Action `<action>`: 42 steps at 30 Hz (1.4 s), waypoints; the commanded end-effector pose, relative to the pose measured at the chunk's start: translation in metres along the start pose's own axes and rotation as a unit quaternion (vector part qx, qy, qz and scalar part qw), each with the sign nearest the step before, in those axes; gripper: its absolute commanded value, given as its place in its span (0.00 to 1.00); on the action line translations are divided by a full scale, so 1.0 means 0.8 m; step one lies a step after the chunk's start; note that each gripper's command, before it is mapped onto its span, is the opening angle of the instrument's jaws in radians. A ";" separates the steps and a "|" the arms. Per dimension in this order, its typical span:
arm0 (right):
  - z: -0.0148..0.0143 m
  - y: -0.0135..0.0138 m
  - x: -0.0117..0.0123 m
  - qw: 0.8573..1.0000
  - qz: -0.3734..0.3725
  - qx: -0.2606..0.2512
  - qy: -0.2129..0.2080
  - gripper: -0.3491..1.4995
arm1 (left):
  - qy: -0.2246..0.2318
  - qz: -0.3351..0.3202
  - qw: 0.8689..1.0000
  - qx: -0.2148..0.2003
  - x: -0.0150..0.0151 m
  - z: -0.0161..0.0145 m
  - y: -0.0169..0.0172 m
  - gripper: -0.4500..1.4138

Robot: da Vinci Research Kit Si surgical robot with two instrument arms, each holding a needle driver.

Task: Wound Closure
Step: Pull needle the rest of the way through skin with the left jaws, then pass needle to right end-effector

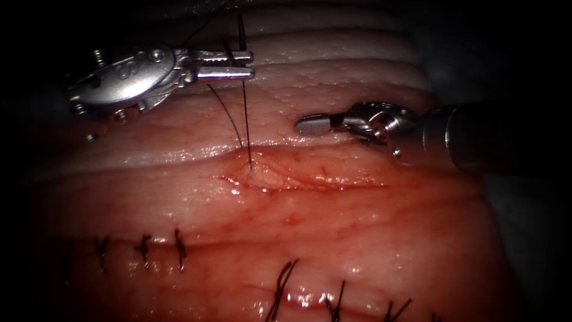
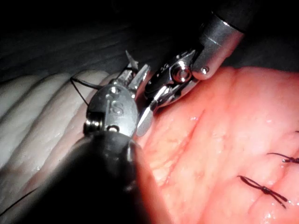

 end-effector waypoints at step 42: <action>0.0053 -0.0113 -0.0032 0.949 0.260 0.177 -0.028 0.86 | -0.113 0.283 0.950 0.074 -0.0162 0.0053 0.0152 0.00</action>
